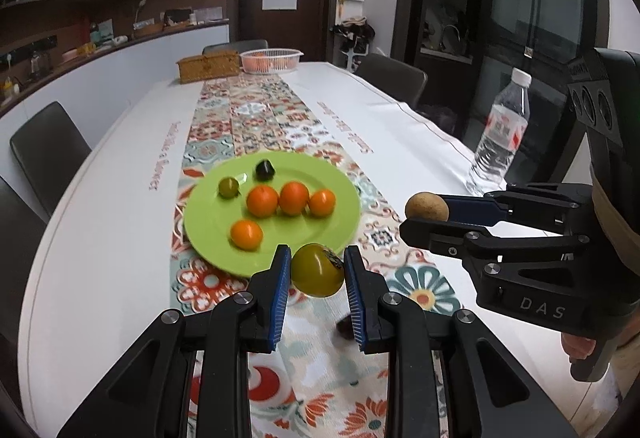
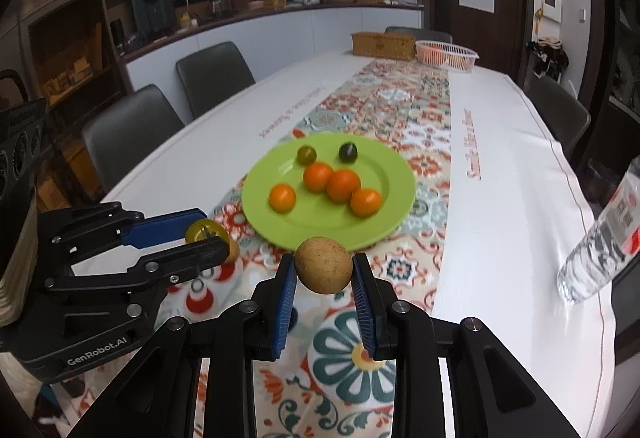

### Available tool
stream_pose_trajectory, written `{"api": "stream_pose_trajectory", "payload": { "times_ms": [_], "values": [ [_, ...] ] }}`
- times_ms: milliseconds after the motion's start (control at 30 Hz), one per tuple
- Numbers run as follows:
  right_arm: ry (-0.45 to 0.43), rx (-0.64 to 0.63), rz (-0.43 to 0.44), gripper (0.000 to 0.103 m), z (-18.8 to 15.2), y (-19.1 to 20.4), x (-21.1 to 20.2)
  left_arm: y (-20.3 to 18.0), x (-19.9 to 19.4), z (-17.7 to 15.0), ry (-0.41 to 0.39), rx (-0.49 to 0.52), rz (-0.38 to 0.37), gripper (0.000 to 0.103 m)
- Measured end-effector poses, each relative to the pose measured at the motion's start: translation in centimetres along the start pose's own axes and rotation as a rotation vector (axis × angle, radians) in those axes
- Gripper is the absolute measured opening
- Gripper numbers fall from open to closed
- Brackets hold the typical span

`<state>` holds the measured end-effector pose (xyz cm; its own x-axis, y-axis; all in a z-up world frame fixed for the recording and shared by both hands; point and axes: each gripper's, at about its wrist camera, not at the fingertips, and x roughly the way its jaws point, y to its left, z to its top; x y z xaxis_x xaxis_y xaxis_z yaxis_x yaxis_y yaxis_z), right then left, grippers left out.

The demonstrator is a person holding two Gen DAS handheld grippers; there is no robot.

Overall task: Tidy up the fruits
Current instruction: 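Carry the tomato and potato onto the green plate and open both tools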

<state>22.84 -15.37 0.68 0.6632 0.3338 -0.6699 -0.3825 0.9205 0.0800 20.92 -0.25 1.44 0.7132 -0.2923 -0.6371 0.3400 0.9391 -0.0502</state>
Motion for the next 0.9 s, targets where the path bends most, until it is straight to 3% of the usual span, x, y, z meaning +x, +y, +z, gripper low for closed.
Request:
{"api": "stream_pose_trajectory", "payload": {
  "times_ms": [433, 900],
  "values": [
    [-0.036, -0.005, 0.002, 0.029, 4.6, -0.4, 1.7, 2.8, 1.1, 3.4, -0.017, -0.028, 0.041, 0.027],
    [0.029, -0.015, 0.005, 0.029, 8.1, -1.2, 7.4, 6.8, 5.8, 5.9, 0.035, -0.087, 0.048, 0.027]
  ]
}}
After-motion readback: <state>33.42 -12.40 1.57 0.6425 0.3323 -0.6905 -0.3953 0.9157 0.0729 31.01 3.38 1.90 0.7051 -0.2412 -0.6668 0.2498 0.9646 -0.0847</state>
